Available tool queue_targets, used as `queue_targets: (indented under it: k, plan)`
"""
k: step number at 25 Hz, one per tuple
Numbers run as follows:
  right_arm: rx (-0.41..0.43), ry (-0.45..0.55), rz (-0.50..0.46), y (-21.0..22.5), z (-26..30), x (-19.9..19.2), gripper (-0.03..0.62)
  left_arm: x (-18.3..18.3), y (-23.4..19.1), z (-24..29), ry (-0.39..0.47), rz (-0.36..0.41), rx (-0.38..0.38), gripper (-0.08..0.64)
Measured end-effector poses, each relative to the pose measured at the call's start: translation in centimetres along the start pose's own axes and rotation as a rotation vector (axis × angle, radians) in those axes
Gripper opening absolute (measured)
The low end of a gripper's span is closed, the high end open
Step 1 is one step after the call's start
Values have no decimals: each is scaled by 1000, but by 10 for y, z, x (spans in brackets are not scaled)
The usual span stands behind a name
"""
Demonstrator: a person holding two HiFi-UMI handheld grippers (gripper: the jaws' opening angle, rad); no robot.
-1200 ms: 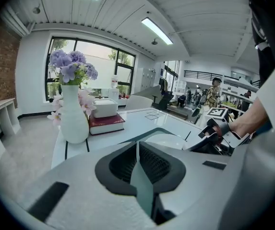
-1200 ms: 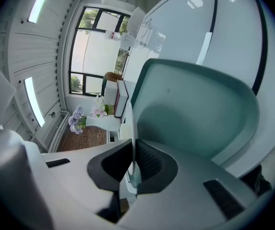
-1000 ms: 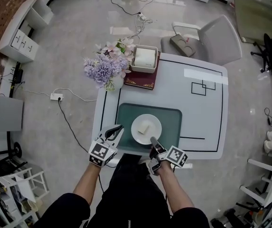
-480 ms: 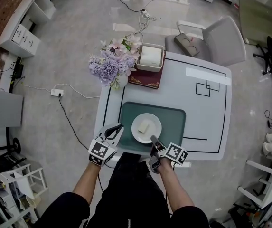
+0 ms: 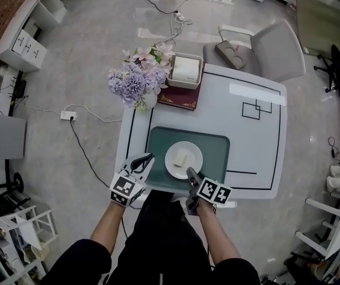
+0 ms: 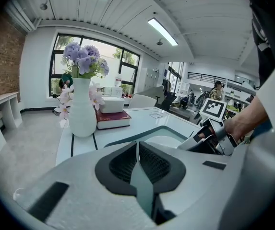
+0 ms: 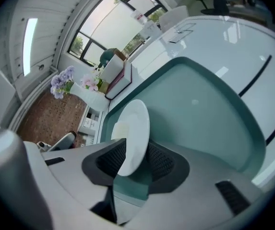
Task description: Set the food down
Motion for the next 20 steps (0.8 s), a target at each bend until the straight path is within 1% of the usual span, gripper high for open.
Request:
queue_targets:
  k: [3,7,8,10,11,20]
  plan:
    - [-92,-31,-116,-1,-2,2,125,1,2,3,6,1,-6,25]
    - [-252,-72,-297,-1,-3,3,191,3,3,5,10,-1,-14,25]
    - [-289,-78,-336,-1,-3,3,196,4,4,5,8,-1,-15,25]
    - [-354,-84,-401,1,-4,4,207,5,5,5,8,0,-17,25]
    - [-373,-84,-422,2,-4,4,207,6,5,6,8,0,-18,25]
    - [-377,-36,-438,2,-14,5,207,10,10,11,11,6,-26,25]
Point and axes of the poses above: the fingertips, and each gripper's own axes: z forward along the fingers, y to its right, x out of its top, the point moved 7 cm from there along -z, backward along the fingers, and after that the axes turned 15 degrees about -y, right-handed, at the moved point
